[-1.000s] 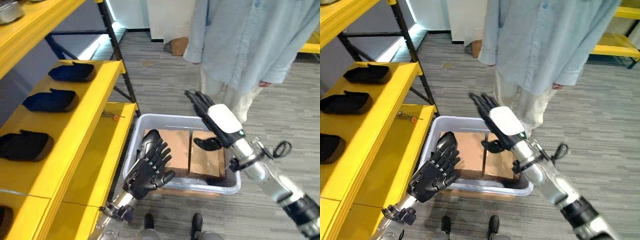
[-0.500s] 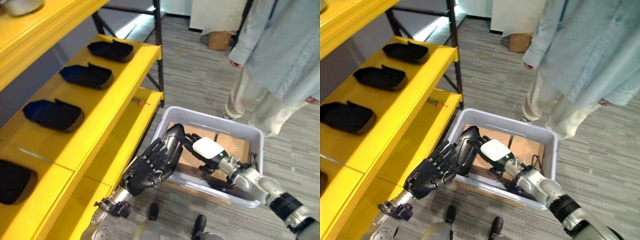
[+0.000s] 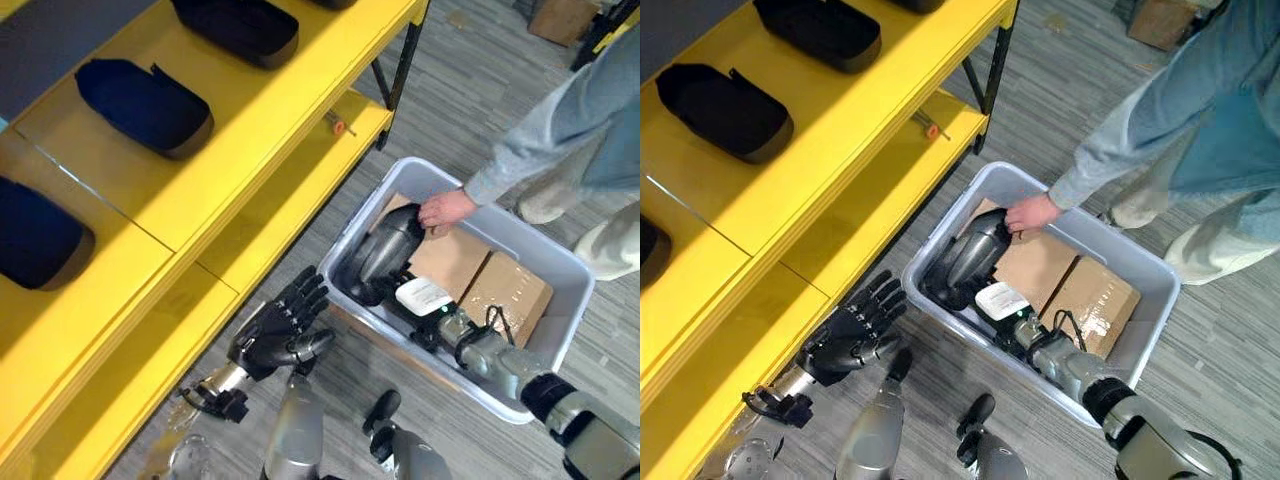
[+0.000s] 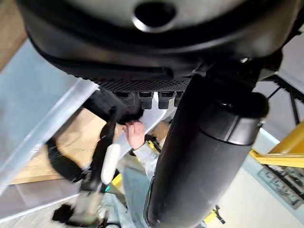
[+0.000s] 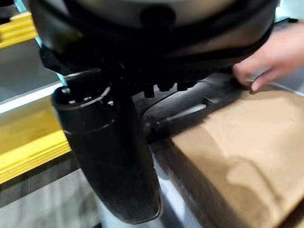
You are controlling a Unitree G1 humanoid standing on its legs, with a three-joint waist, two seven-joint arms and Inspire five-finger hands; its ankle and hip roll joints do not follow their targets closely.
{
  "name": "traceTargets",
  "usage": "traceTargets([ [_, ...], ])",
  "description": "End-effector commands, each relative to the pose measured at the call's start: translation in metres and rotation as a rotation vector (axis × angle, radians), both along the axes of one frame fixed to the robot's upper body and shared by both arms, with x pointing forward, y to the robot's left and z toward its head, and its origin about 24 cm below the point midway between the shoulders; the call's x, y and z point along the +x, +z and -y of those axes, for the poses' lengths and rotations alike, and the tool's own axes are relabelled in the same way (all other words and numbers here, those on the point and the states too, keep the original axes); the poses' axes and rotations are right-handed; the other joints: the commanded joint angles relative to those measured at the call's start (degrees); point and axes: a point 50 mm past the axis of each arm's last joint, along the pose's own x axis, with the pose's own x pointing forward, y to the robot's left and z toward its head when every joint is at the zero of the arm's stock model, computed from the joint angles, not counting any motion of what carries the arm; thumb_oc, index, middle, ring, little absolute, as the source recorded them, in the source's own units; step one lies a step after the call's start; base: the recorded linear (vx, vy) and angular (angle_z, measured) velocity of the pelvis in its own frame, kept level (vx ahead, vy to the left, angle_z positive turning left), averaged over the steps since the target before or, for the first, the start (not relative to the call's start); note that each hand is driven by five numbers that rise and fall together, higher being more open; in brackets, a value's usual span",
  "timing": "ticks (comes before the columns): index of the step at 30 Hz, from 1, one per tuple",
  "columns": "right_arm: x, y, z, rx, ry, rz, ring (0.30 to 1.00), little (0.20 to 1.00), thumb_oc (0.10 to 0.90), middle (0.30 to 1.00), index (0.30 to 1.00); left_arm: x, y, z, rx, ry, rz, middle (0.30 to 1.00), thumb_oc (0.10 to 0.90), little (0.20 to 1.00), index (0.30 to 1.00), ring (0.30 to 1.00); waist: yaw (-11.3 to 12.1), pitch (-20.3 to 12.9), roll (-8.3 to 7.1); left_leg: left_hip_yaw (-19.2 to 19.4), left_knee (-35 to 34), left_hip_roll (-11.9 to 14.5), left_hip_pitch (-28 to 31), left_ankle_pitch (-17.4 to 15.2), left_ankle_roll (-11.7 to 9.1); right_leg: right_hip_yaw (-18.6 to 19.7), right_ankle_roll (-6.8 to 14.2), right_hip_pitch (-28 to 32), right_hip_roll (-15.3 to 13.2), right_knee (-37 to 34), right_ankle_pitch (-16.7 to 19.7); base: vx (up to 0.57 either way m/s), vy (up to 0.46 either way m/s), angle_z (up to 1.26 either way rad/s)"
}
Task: Move parts from the plastic box to the shelf.
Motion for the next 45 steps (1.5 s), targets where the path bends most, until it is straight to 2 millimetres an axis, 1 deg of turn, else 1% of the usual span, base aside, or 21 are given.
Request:
traceTargets([
  [1,0.023,0.049,0.001,0.0,0.008,0.25,1.0,1.0,0.9,1.0,1.0,0.0,0.029,0.012,-0.006,-0.115,0.174,1.0,0.9,1.0,1.0,1.0,0.03,-2.96,-0.4,0.13,-0.47,-1.4,-1.22,-0.25,2.04,5.11,-0.28,2.45,-0.01,4.89,-5.87,-0.07,-0.066,0.07],
  [2,0.026,0.05,0.006,-0.005,-0.023,0.288,1.0,1.0,0.9,1.0,1.0,0.0,0.029,0.012,-0.003,-0.121,0.18,1.0,0.9,1.0,1.0,1.0,0.32,-2.54,-0.21,-0.08,-0.53,-1.43,-1.68,-0.07,2.05,4.97,-0.43,2.1,0.18,5.14,-6.0,-0.08,-0.071,0.02],
  [6,0.039,0.074,0.022,0.014,-0.168,0.467,1.0,1.0,0.9,1.0,1.0,0.002,0.032,0.017,0.0,-0.157,0.202,1.0,0.9,1.0,1.0,1.0,0.94,-0.98,0.82,-0.62,-0.84,-1.93,-4.17,0.6,2.17,4.47,-0.85,-0.33,0.86,6.73,-6.57,-0.1,-0.059,0.11],
  [12,0.04,0.076,0.029,0.011,-0.236,0.511,1.0,1.0,0.9,1.0,1.0,0.002,0.032,0.021,-0.001,-0.17,0.211,1.0,0.9,1.0,1.0,1.0,0.82,-0.37,1.45,-0.45,-1.05,-2.28,-5.04,0.76,2.27,4.41,-0.89,-1.12,0.96,6.99,-6.7,-0.04,-0.006,0.01],
  [15,0.037,0.069,0.038,0.053,-0.345,0.532,1.0,1.0,0.9,1.0,1.0,0.003,0.033,0.023,-0.011,-0.179,0.228,1.0,0.9,1.0,1.0,1.0,0.17,-0.68,1.54,0.38,-1.94,-2.34,-4.63,0.94,2.51,4.95,-0.69,-0.77,1.11,5.41,-6.03,-0.07,0.02,-0.01],
  [16,0.033,0.064,0.039,0.12,-0.393,0.515,1.0,1.0,0.9,1.0,1.0,0.002,0.034,0.023,-0.021,-0.173,0.228,1.0,0.9,1.0,1.0,1.0,-0.64,-1.03,1.48,0.94,-2.16,-2.29,-4.03,0.78,2.5,5.4,-0.46,-0.31,1.09,4.51,-5.67,-0.05,0.105,-0.04],
  [17,0.022,0.055,0.036,0.282,-0.42,0.494,1.0,1.0,0.9,1.0,1.0,-0.001,0.034,0.023,-0.026,-0.153,0.23,1.0,0.9,1.0,1.0,1.0,-2.37,-1.65,1.01,2.3,-2.56,-1.89,-2.45,0.48,2.56,6.65,-0.15,0.76,1.1,2.66,-4.71,-0.02,0.104,-0.1],
  [18,0.018,0.053,0.035,0.334,-0.423,0.49,1.0,1.0,0.9,1.0,1.0,-0.002,0.034,0.023,-0.032,-0.145,0.231,1.0,0.9,1.0,1.0,1.0,-2.97,-1.88,0.85,2.67,-2.65,-1.78,-2.01,0.37,2.61,7.02,-0.06,1.07,1.1,2.17,-4.48,0.03,0.155,-0.27],
  [19,-0.003,0.044,0.033,0.489,-0.428,0.478,1.0,1.0,0.9,1.0,1.0,-0.007,0.033,0.022,-0.053,-0.117,0.224,1.0,0.9,1.0,1.0,1.0,-4.98,-2.82,0.34,4.23,-2.76,-1.31,-0.46,0.01,2.79,8.29,0.26,2.03,1.07,0.87,-3.7,0.05,0.138,-0.38],
  [23,-0.039,0.026,0.036,0.64,-0.461,0.446,1.0,1.0,0.9,1.0,1.0,-0.015,0.029,0.021,-0.07,-0.071,0.216,1.0,0.9,1.0,1.0,1.0,-8.53,-4.86,-0.31,6.97,-2.89,-0.42,2.1,-0.65,3.05,10.91,0.88,3.06,1.03,-0.38,-2.63,0.04,0.105,-0.38],
  [24,-0.042,0.025,0.036,0.648,-0.458,0.441,1.0,1.0,0.9,1.0,1.0,-0.016,0.028,0.021,-0.072,-0.066,0.213,1.0,0.9,1.0,1.0,1.0,-8.89,-5.06,-0.33,7.25,-2.9,-0.33,2.36,-0.68,3.06,11.15,0.94,3.16,1.0,-0.46,-2.55,0.06,0.158,-0.45],
  [25,-0.058,0.022,0.035,0.682,-0.453,0.417,1.0,1.0,0.9,1.0,1.0,-0.02,0.026,0.018,-0.09,-0.045,0.208,1.0,0.9,1.0,1.0,1.0,-11.22,-6.41,-0.37,9.01,-3.05,0.2,3.98,-0.86,3.12,12.66,1.4,3.86,0.77,-1.2,-1.87,0.04,0.122,-0.41],
  [27,-0.061,0.021,0.035,0.684,-0.451,0.406,1.0,1.0,0.9,1.0,1.0,-0.021,0.026,0.018,-0.094,-0.044,0.204,1.0,0.9,1.0,1.0,1.0,-11.67,-6.8,-0.33,9.49,-3.15,0.38,4.53,-0.91,3.09,13.09,1.53,4.15,0.71,-1.49,-1.67,0.04,0.098,-0.39],
  [30,-0.069,0.025,0.036,0.692,-0.417,0.377,1.0,1.0,0.9,1.0,1.0,-0.023,0.022,0.019,-0.102,-0.052,0.185,1.0,0.9,1.0,1.0,1.0,-14.59,-9.52,-0.37,12.15,-3.86,1.15,7.8,-1.28,2.91,15.49,2.16,5.99,0.59,-3.68,-0.3,0.07,0.087,-0.41],
  [32,-0.069,0.027,0.035,0.689,-0.407,0.375,1.0,1.0,0.9,1.0,1.0,-0.023,0.021,0.019,-0.103,-0.051,0.18,1.0,0.9,1.0,1.0,1.0,-14.86,-9.96,-0.39,12.52,-4.01,1.22,8.31,-1.35,2.9,15.77,2.27,6.29,0.57,-4.05,-0.08,0.05,0.032,-0.41],
  [35,-0.071,0.037,0.033,0.68,-0.352,0.378,1.0,1.0,0.9,1.0,1.0,-0.024,0.018,0.021,-0.11,-0.056,0.159,1.0,0.9,1.0,1.0,1.0,-16.63,-12.57,-0.38,14.57,-4.72,1.49,10.52,-1.82,2.7,17.08,2.77,7.5,0.24,-6.11,0.99,0.05,0.049,-0.22],
  [38,-0.073,0.04,0.033,0.651,-0.321,0.392,1.0,1.0,0.9,1.0,1.0,-0.025,0.016,0.022,-0.108,-0.062,0.149,1.0,0.9,1.0,1.0,1.0,-17.3,-13.65,-0.39,15.56,-5.07,1.55,11.63,-2.19,2.62,17.38,3.11,8.23,0.0,-7.19,1.44,0.04,0.024,-0.2],
  [41,-0.072,0.048,0.044,0.514,-0.293,0.433,1.0,1.0,0.9,1.0,1.0,-0.025,0.015,0.02,-0.108,-0.073,0.137,1.0,0.9,1.0,1.0,1.0,-18.03,-14.83,-0.45,16.71,-5.53,1.75,13.03,-2.72,2.52,17.55,3.62,8.97,-0.33,-8.31,1.86,0.0,0.006,-0.17],
  [42,-0.071,0.052,0.052,0.462,-0.294,0.45,1.0,1.0,0.9,1.0,1.0,-0.025,0.015,0.018,-0.104,-0.081,0.133,1.0,0.9,1.0,1.0,1.0,-18.2,-15.15,-0.47,16.96,-5.57,1.87,13.47,-2.85,2.46,17.58,3.7,9.25,-0.39,-8.47,1.91,0.01,0.001,-0.06],
  [43,-0.071,0.052,0.054,0.451,-0.292,0.454,1.0,1.0,0.9,1.0,1.0,-0.025,0.015,0.018,-0.103,-0.083,0.133,1.0,0.9,1.0,1.0,1.0,-18.21,-15.17,-0.47,17.01,-5.57,1.89,13.58,-2.88,2.45,17.59,3.71,9.32,-0.39,-8.48,1.91,0.03,-0.013,-0.04],
  [45,-0.068,0.066,0.067,0.361,-0.258,0.487,1.0,1.0,0.9,1.0,1.0,-0.027,0.014,0.015,-0.106,-0.088,0.112,1.0,0.9,1.0,1.0,1.0,-18.17,-15.89,-0.71,17.37,-5.76,2.14,14.58,-3.16,2.28,17.31,3.91,10.18,-0.54,-9.08,1.95,0.07,-0.048,-0.06],
])
